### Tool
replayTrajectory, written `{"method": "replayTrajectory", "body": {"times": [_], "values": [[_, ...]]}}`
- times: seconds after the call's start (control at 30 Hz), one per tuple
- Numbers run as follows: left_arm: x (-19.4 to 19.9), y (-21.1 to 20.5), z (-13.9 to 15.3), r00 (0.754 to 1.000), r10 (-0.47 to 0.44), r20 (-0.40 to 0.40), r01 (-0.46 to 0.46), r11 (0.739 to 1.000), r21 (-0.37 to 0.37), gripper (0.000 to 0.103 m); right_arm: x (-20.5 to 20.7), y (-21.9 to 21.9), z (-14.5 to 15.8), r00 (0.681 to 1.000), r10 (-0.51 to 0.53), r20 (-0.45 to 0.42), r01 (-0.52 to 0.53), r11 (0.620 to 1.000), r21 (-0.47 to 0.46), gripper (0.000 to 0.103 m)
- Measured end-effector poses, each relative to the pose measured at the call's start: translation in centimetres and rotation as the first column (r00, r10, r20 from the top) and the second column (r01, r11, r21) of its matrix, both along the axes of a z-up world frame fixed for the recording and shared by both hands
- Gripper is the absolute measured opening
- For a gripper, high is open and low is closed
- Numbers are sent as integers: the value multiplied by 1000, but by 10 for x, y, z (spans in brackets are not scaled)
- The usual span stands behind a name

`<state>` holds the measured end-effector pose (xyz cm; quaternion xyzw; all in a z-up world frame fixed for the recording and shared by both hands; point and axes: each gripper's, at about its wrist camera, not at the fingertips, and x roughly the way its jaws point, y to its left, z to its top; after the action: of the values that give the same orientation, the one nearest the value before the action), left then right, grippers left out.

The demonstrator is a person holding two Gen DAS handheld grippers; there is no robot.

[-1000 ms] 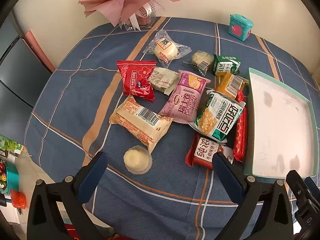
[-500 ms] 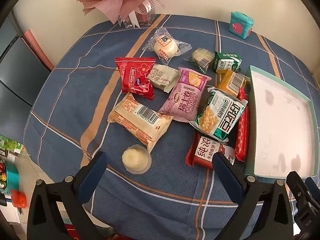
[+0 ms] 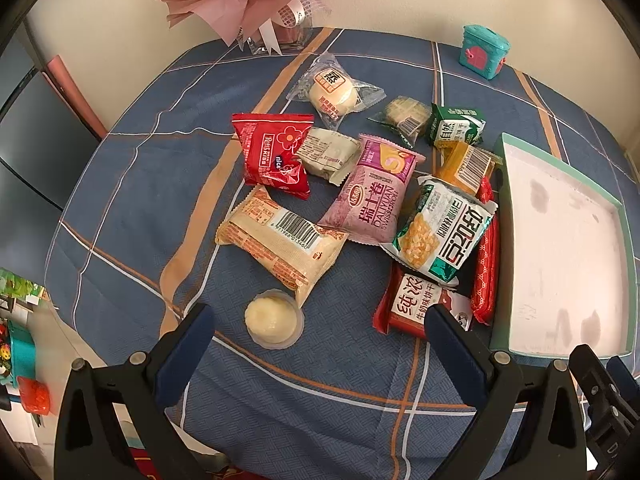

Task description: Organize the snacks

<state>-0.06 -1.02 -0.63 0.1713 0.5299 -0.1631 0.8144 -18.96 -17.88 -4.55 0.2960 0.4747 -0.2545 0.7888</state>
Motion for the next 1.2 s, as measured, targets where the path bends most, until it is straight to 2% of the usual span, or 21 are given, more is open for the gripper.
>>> {"method": "replayTrajectory", "body": {"times": [0.13,0.37,0.67,0.8,0.93,1.1,1.2], "values": [[11,12,2,999,44,11,-44,999,-10,103,12,11,0,999,50,14,-50,999,12,103],[36,45,0,987,145,-69,-152,981,-121,103,40,33,4,986,147,73,-150,988,39,103],[50,60,-13,979,156,-131,-173,976,-131,103,72,66,-3,975,207,79,-213,974,81,102],[56,68,-23,969,185,-167,-205,972,-113,103,82,82,-7,969,235,73,-241,967,83,98],[59,71,-33,957,186,-224,-216,969,-118,95,92,94,-14,965,260,45,-263,962,80,94],[60,68,-45,948,181,-262,-213,972,-101,94,102,97,-27,965,261,5,-260,961,93,88],[64,66,-57,940,186,-287,-221,971,-96,90,108,99,-34,964,265,-16,-263,960,92,87]]}}
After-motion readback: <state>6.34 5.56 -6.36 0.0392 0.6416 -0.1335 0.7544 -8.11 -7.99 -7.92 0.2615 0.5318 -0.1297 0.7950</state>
